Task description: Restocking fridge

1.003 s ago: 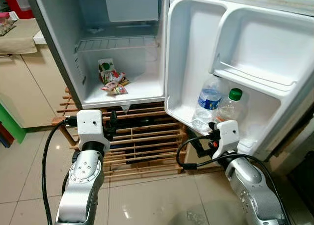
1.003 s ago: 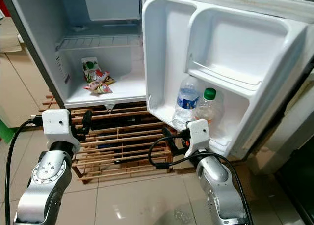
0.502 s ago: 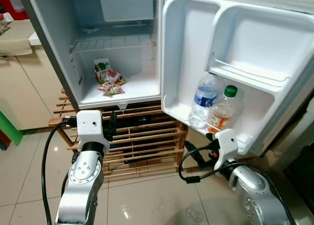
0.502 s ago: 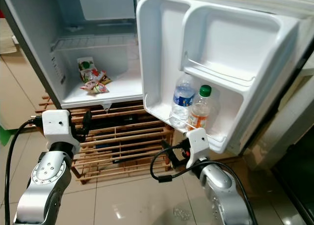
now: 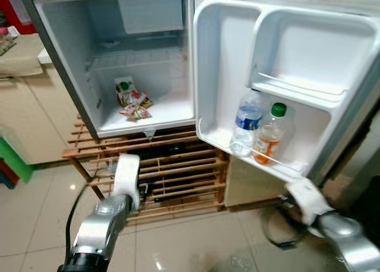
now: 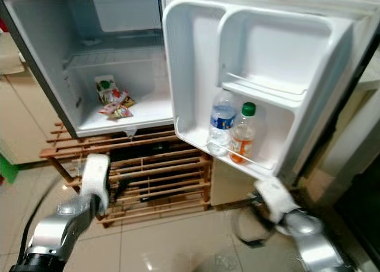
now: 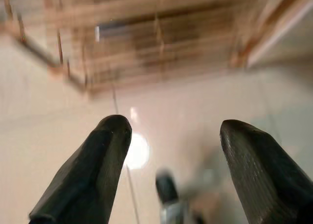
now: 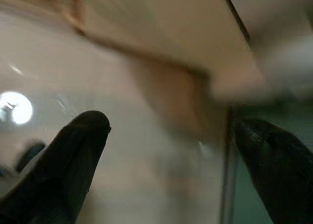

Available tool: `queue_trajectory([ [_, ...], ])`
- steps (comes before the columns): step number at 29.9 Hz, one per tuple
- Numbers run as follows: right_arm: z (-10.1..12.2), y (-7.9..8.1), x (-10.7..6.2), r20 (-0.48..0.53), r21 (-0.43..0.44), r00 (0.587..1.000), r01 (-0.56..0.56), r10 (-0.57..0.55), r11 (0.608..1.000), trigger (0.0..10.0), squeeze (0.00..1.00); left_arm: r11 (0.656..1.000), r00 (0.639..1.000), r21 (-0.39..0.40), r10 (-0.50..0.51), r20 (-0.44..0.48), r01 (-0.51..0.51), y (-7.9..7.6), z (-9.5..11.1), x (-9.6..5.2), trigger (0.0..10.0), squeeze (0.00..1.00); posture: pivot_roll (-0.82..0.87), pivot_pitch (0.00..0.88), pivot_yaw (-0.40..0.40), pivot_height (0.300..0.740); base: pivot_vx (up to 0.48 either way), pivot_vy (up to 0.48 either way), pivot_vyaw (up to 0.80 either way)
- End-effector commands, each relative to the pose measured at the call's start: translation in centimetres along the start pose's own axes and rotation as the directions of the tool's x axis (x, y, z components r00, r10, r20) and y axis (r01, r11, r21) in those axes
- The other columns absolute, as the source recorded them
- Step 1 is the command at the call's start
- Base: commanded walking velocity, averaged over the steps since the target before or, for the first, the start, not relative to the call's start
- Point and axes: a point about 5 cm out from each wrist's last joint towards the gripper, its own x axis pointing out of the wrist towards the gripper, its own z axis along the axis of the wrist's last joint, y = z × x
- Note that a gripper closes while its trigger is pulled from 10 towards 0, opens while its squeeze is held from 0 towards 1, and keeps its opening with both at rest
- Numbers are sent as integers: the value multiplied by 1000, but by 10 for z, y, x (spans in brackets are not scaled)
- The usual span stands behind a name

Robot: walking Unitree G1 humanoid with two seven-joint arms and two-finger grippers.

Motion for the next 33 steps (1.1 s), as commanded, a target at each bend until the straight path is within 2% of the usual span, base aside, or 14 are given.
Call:
queue_trajectory([
  [1, 6, -7, -1, 13, 8, 999, 32, -32, 999, 10000, 0, 1000, 999, 9, -15, 35, 14, -1, 15, 0, 10000, 0, -200, 0, 90, 740, 0, 0, 0],
  [5, 4, -35, -5, -23, -5, 992, 120, -120, 993, 10000, 0, 999, 999, 24, -31, -6, 32, -1, 16, 3, 10000, 0, -214, 0, 95, 740, 0, 0, 0],
  [8, 2, -39, -4, -41, -16, 990, 132, -133, 991, 10000, 0, 999, 999, 19, -41, -21, 42, -1, 16, 5, 10000, 0, -214, 0, 95, 740, 0, 0, 0],
  [9, 1, -47, -4, -46, -13, 982, 183, -184, 983, 10000, 0, 999, 999, 10, -39, -29, 39, -1, 16, 6, 10000, 0, -216, 0, 96, 740, 0, 0, 0],
  [12, 15, -82, -12, 15, -19, 908, 419, -419, 908, 10000, 0, 999, 995, -44, -30, -93, 26, 4, 7, 11, 10000, 0, -216, 0, 96, 740, 0, 0, 0],
  [14, 21, -87, -14, 34, -27, 891, 454, -454, 890, 10000, 0, 997, 992, -68, -46, -122, 38, 4, 2, 12, 10000, 0, -216, 0, 97, 740, 0, 0, 0],
  [15, 28, -95, -17, 54, -4, 865, 499, -498, 867, 10000, 0, 990, 979, -125, -85, -186, 62, 0, -14, 13, 10000, 0, -215, 0, 98, 740, 0, 0, 0],
  [17, 32, -103, -19, 65, 30, 837, 542, -543, 840, 10000, 0, 983, 968, -167, -109, -225, 72, -2, -25, 14, 10000, 0, -214, 0, 98, 740, 0, 0, 0],
  [20, 37, -108, -22, 80, 56, 820, 564, -567, 824, 10000, 0, 980, 965, -183, -117, -235, 74, -2, -27, 14, 10000, 0, -214, 0, 101, 740, 0, 0, 0],
  [23, 61, -112, -26, 163, 188, 800, 549, -577, 814, 10000, 0, 979, 962, -189, -122, -246, 76, -2, -27, 16, 10000, 0, -215, 0, 107, 740, 0, 0, 0],
  [27, 92, -102, -26, 276, 291, 812, 440, -515, 850, 10000, 0, 978, 955, -193, -131, -265, 81, -1, -31, 19, 10000, 0, -216, 0, 113, 740, 0, 0, 0],
  [28, 103, -96, -27, 320, 305, 819, 386, -476, 870, 10000, 0, 976, 950, -196, -144, -276, 91, -2, -34, 19, 10000, 0, -216, 0, 114, 740, 0, 0, 0],
  [32, 132, -78, -30, 439, 321, 823, 230, -359, 919, 10000, 0, 968, 927, -203, -207, -312, 148, -2, -42, 20, 10000, 0, -213, 0, 115, 740, 0, 0, 0],
  [33, 140, -72, -31, 471, 313, 823, 181, -318, 932, 10000, 0, 967, 930, -196, -216, -299, 161, 4, -39, 20, 10000, 0, -205, 0, 113, 740, 0, 0, 0],
])
